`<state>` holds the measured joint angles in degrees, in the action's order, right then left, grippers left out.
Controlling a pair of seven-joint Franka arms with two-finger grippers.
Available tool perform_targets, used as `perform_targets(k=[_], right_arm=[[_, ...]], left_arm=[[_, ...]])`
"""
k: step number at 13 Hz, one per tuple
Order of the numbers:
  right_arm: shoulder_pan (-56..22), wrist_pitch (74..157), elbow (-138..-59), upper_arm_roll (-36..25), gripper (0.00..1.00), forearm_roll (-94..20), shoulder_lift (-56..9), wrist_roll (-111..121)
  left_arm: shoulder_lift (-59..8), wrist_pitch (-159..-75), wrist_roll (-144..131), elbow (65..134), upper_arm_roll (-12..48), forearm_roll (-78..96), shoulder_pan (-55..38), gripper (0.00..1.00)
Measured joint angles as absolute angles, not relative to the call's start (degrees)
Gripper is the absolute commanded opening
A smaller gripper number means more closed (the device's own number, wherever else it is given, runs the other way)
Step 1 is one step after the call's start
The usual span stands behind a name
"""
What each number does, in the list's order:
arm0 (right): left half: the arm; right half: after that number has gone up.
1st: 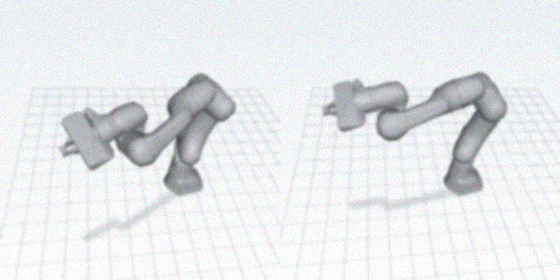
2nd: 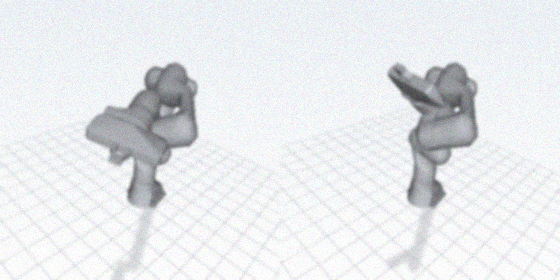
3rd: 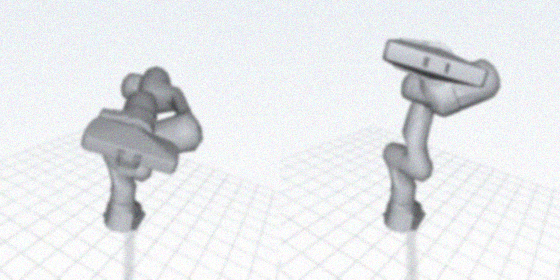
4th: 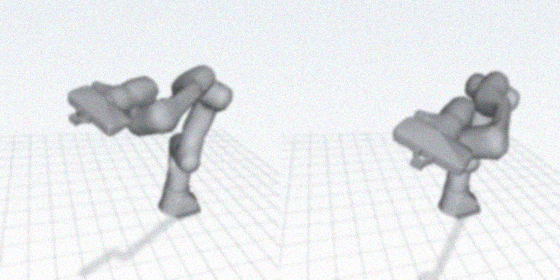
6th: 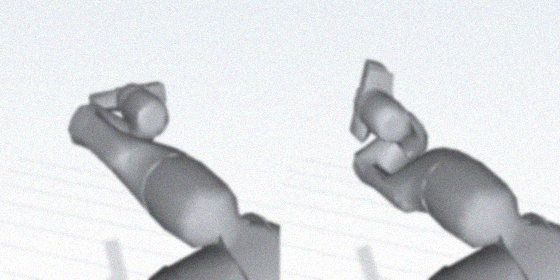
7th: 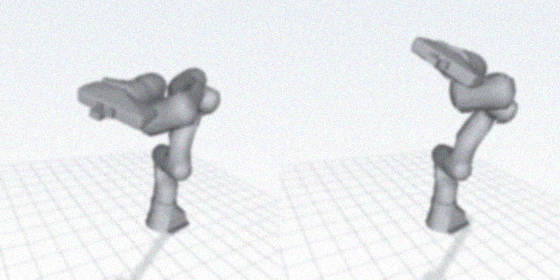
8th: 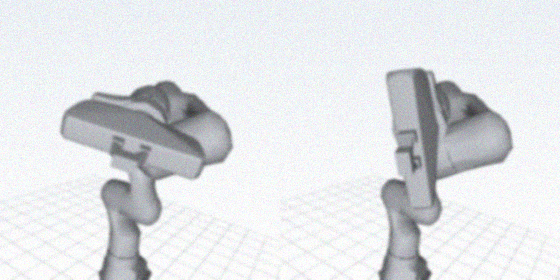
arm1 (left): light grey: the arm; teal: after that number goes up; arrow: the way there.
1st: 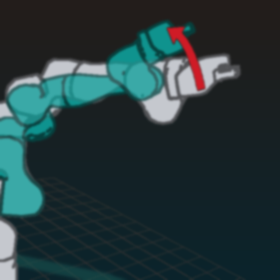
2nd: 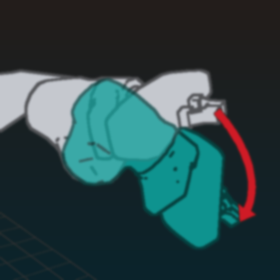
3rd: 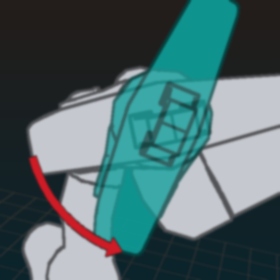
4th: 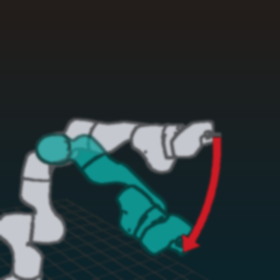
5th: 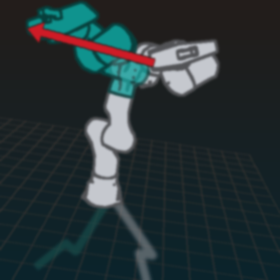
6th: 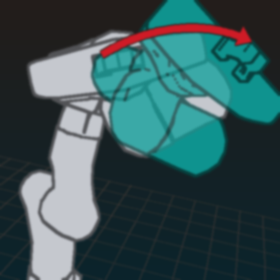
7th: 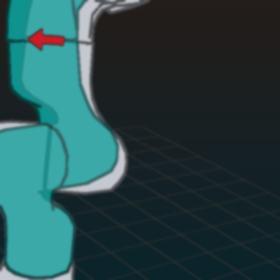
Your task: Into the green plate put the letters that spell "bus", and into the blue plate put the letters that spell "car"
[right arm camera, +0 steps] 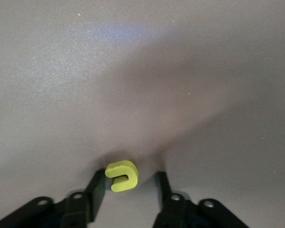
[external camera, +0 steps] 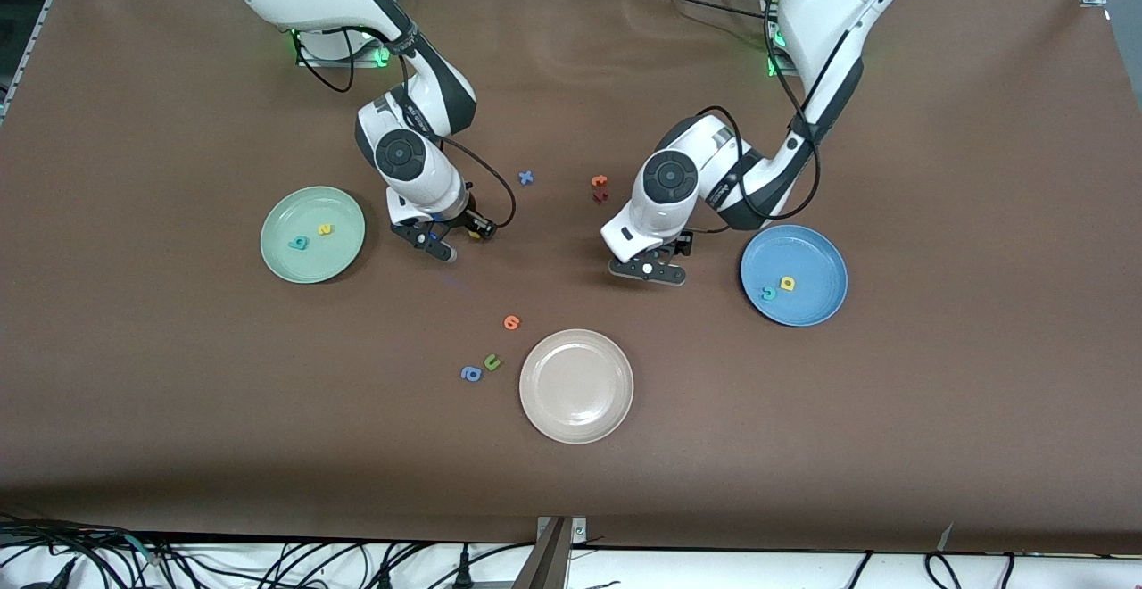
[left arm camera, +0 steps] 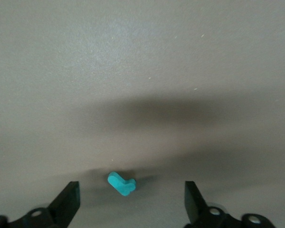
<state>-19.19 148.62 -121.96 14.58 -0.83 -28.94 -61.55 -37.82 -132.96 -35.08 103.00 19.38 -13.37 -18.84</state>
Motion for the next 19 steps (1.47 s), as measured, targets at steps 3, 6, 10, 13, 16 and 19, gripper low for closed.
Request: perform_targets(k=[3,6,10,13,16,19], right_arm=[[-19.19,148.61,-121.91,14.56,0.23,-0.82,-28.74,-61.55],[-19.19,148.24,-121.42,13.87,0.23,-0.82,-28.58,-61.55],[-19.11,132.99,-119.30,8.62,0.23,-0.34,-21.75,-58.43],[-19.08,121.37,-119.43,1.83,0.23,-0.27,-15.44,-47.54],[-18.85,119.20,-121.34,-6.60,0.23,-0.26,-14.54,-34.03],[-18.83,120.54,-125.80,-13.76,0.24,-0.25,-14.61,-21.60]], left_arm=[[-39.33,-132.96,-35.57,103.04,19.09,-17.13,-18.83,0.76],[-39.57,-132.96,-35.72,103.04,19.06,-17.80,-18.81,0.70],[-39.56,-132.81,-36.03,103.17,19.32,-17.80,-18.87,0.68],[-39.56,-132.76,-36.22,103.32,19.43,-17.81,-19.15,0.56],[-39.53,-132.78,-36.33,103.33,19.62,-17.80,-19.29,0.31],[-39.26,-132.68,-36.39,103.32,19.68,-17.80,-19.52,0.24]])
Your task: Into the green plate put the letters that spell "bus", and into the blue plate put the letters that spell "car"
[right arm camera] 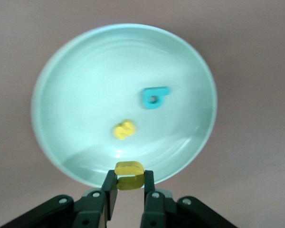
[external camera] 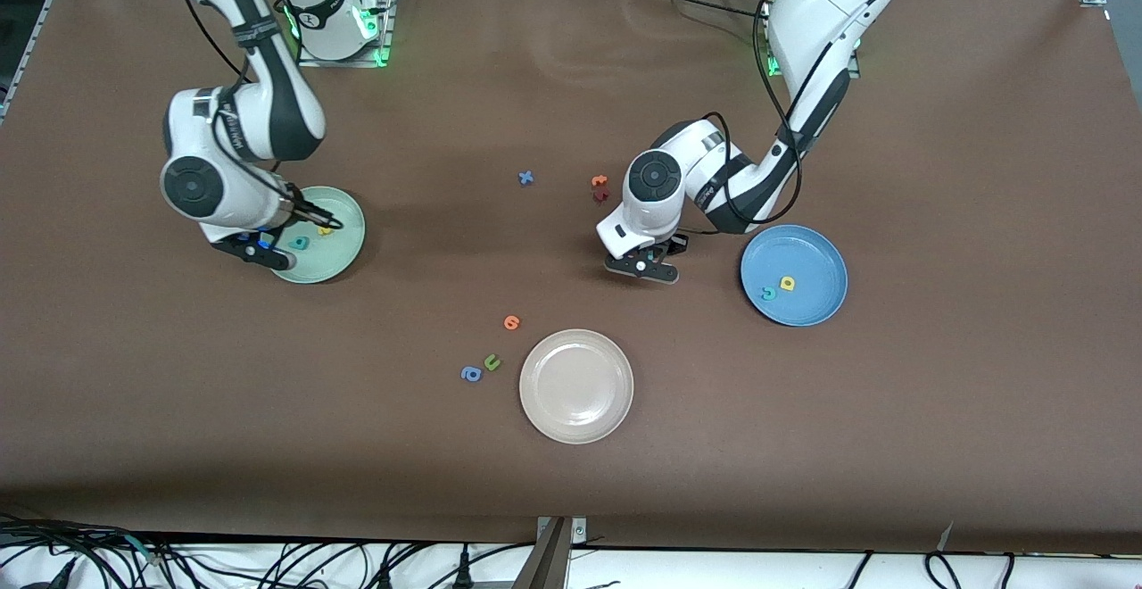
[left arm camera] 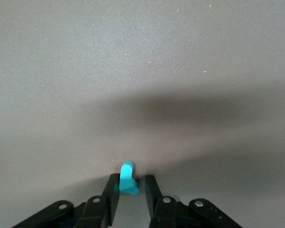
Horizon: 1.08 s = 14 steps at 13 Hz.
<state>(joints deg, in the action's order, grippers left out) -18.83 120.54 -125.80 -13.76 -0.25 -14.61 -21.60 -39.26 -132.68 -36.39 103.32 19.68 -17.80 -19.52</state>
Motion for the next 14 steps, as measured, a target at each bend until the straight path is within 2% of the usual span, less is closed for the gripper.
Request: perform_targets(k=[3,4,5,6,10,14], right_arm=[[-18.80,128.13,-132.08,-16.31,0.27,-0.25,-15.35,-17.56],[-18.80,129.77,-133.23,-16.36,0.48,-0.25,-15.84,-17.42],[-18.80,130.49,-133.63,-16.43,0.94,-0.25,-16.22,-17.22],[-18.80,130.85,-133.58,-16.53,1.00,-0.25,-16.32,-17.11],[-18.81,129.30,-130.75,-16.64,1.00,-0.25,-14.00,-16.90],[-18.82,109.57,-116.16,-16.78,1.00,-0.27,-11.09,-16.84]], left_arm=[[-39.00,-130.96,-36.47,103.06,19.65,-17.80,-19.56,0.24],[-38.83,-130.37,-36.47,103.06,19.60,-17.80,-19.53,0.24],[-38.66,-130.26,-36.47,103.06,19.57,-17.80,-19.50,0.24],[-38.54,-130.24,-36.47,103.06,19.57,-17.80,-19.50,0.24],[-38.52,-130.11,-36.46,103.08,19.57,-17.80,-19.50,0.28],[-38.76,-130.19,-36.44,102.97,19.56,-17.83,-19.52,0.29]])
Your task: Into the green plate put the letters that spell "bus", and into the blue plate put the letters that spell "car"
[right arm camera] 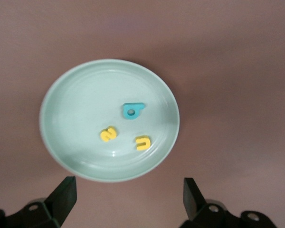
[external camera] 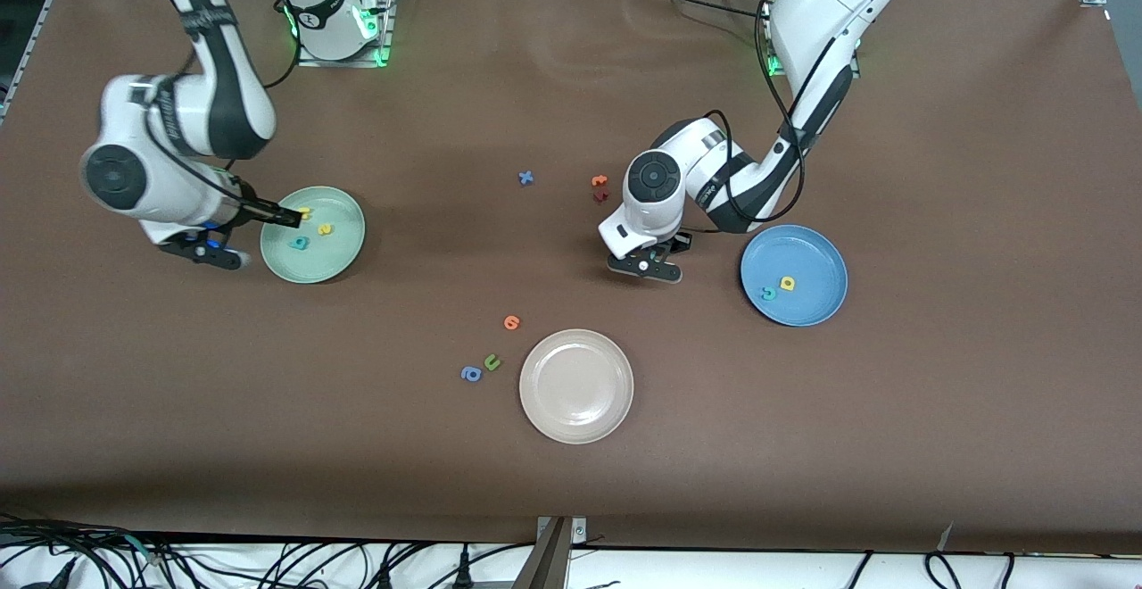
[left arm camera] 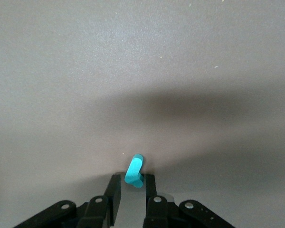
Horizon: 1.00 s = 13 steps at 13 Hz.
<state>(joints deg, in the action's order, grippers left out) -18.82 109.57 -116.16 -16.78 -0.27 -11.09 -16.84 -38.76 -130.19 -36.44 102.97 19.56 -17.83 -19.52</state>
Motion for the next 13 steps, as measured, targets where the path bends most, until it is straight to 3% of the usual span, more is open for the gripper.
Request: perform_targets(k=[5,10,11,12,13], right_arm=[[-18.86,90.36,-96.35,-18.52,1.00,-3.08,-10.39,-12.08],[-18.83,86.88,-87.35,-22.28,1.00,-4.91,-9.59,-6.33],[-18.86,86.84,-86.86,-22.27,1.00,-4.91,-8.96,-6.31],[-18.86,86.78,-86.69,-22.28,1.00,-4.91,-8.28,-6.31],[-18.87,86.70,-86.68,-22.26,1.00,-4.91,-7.73,-6.29]], left_arm=[[-38.98,-130.32,-36.36,102.36,19.45,-17.86,-19.52,0.28],[-40.21,-131.03,-34.97,101.14,19.42,-17.88,-19.53,0.26],[-40.22,-131.03,-34.85,101.13,19.42,-17.88,-19.53,0.18],[-40.22,-131.03,-34.75,101.12,19.42,-17.88,-19.53,0.00],[-40.22,-131.03,-34.73,101.08,19.46,-17.88,-19.54,0.00]])
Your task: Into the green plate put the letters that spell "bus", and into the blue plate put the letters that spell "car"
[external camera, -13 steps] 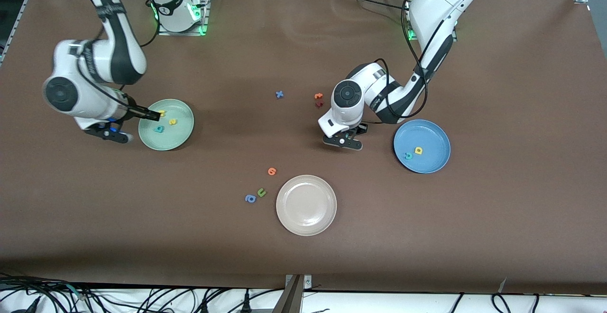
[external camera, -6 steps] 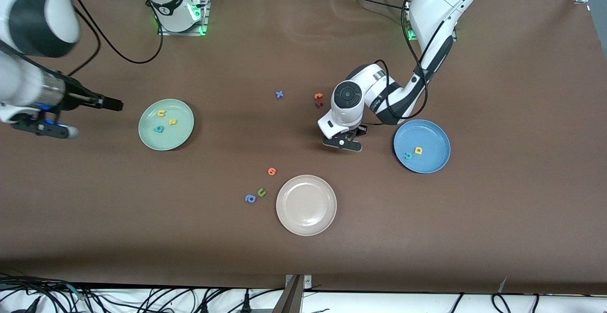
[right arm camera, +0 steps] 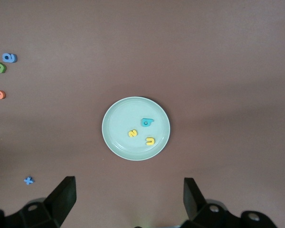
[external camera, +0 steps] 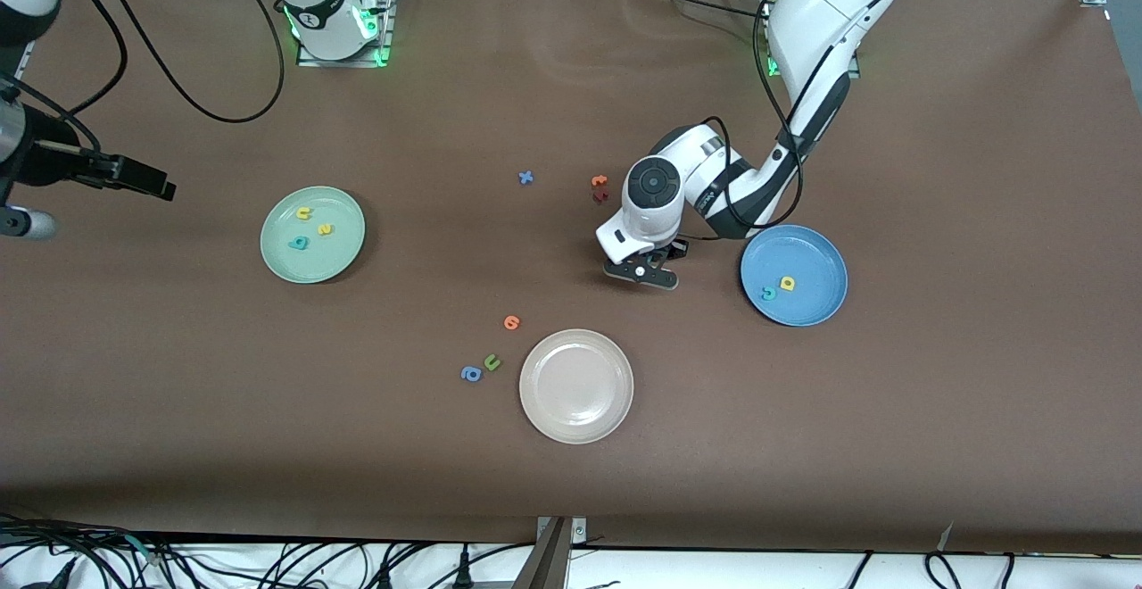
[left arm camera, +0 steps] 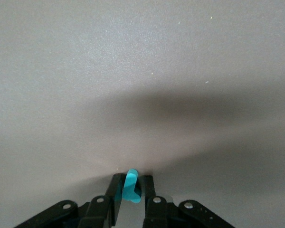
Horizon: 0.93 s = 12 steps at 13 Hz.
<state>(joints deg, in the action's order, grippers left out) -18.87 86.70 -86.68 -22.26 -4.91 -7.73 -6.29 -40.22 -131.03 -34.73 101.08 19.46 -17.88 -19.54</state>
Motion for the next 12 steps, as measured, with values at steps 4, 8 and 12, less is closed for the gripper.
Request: perform_targets(k=[4,8,12], right_arm=[[-18.89,86.68,-86.64,-20.94,1.00,-4.88,-6.82,-6.14],[-14.19,86.54,-86.67,-14.30,1.00,-3.98,-5.25,-6.14],[-12.67,86.54,-87.19,-12.13,1.00,-2.83,-4.26,-6.14]], left_arm=[[-40.18,-129.69,-34.72,100.47,19.39,-17.88,-19.45,0.00],[-36.82,-121.95,-28.15,98.94,19.22,-17.90,-16.61,0.00],[-33.93,-116.07,-9.06,99.03,18.78,-18.04,-8.36,0.00]])
